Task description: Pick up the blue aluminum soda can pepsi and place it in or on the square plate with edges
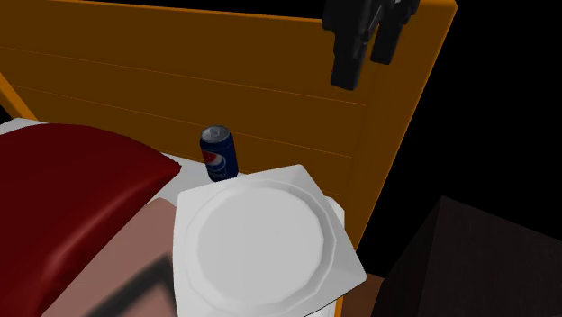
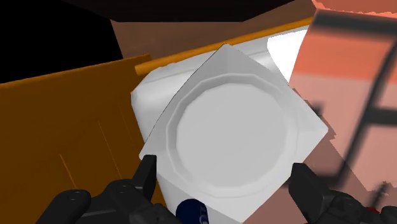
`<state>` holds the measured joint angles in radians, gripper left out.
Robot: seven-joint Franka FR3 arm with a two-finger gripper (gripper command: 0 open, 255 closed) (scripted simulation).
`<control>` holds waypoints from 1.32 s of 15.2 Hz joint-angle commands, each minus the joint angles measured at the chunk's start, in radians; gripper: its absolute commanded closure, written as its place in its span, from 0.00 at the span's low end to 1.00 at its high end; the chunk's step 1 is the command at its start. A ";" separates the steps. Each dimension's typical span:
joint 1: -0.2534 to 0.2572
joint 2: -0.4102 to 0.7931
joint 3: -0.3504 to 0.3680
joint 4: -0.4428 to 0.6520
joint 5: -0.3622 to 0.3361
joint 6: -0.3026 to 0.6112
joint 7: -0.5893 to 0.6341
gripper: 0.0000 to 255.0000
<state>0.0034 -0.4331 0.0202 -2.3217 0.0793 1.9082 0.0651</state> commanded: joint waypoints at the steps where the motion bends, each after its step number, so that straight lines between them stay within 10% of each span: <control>1: -0.001 0.085 0.003 0.032 -0.008 0.052 -0.004 0.00; 20: 0.002 0.833 0.006 0.586 -0.113 0.234 0.007 0.00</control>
<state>0.0093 0.3274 0.0311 -1.7636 -0.0290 2.1400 0.0836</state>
